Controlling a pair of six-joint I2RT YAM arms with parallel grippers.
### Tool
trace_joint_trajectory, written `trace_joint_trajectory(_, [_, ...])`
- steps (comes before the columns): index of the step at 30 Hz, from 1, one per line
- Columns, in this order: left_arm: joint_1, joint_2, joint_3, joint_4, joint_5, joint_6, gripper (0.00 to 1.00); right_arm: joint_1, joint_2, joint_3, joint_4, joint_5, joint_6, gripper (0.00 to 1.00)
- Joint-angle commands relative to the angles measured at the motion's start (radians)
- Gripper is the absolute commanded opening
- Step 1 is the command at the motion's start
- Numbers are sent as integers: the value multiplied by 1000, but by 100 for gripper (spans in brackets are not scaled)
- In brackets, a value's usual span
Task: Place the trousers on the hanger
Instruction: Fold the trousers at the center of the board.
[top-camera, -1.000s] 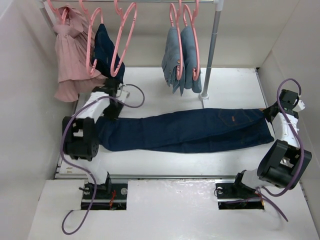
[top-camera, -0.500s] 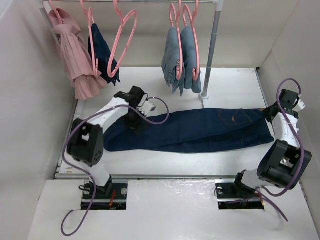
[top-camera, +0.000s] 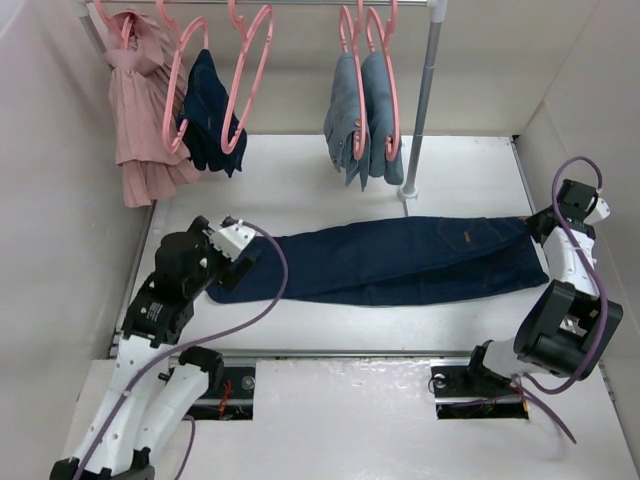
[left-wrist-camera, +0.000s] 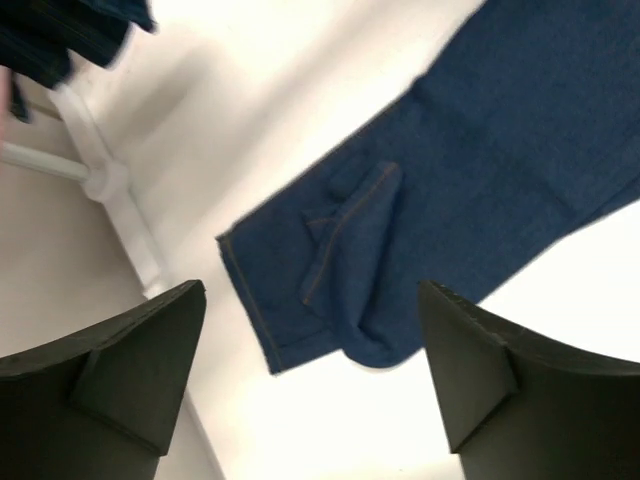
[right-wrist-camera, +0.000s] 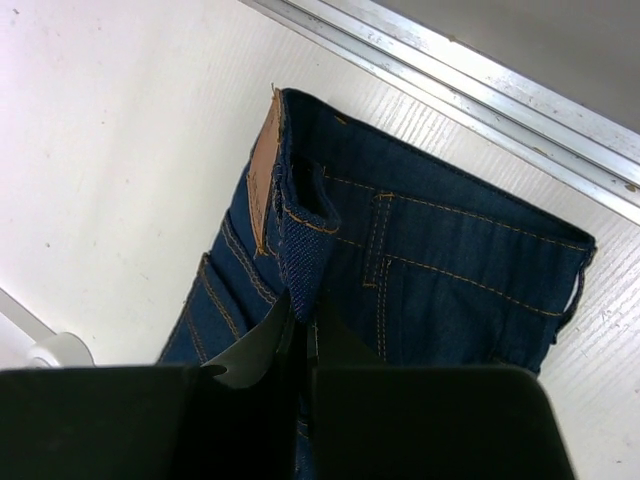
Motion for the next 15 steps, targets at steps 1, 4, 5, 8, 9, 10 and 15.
trace_joint_trajectory(1, [10,-6,-79,39,-18,-73,82,1,-24,-1,93,9,5,0])
trace_joint_trajectory(4, [58,152,-59,-74,84,-84,69,11,-15,-1,102,9,5,0])
trace_joint_trajectory(5, [82,192,-39,-134,132,-43,68,11,-15,-1,102,-1,5,0])
trace_joint_trajectory(8, [186,303,3,-137,198,-27,67,11,-6,-1,111,-1,-4,0])
trace_joint_trajectory(9, [237,339,3,-124,213,3,63,11,3,-1,111,-10,-4,0])
trace_joint_trajectory(10, [255,356,15,-124,213,3,60,11,3,-1,111,-10,-4,0])
trace_joint_trajectory(15, [369,494,49,-72,181,17,47,11,12,9,121,-28,-13,0])
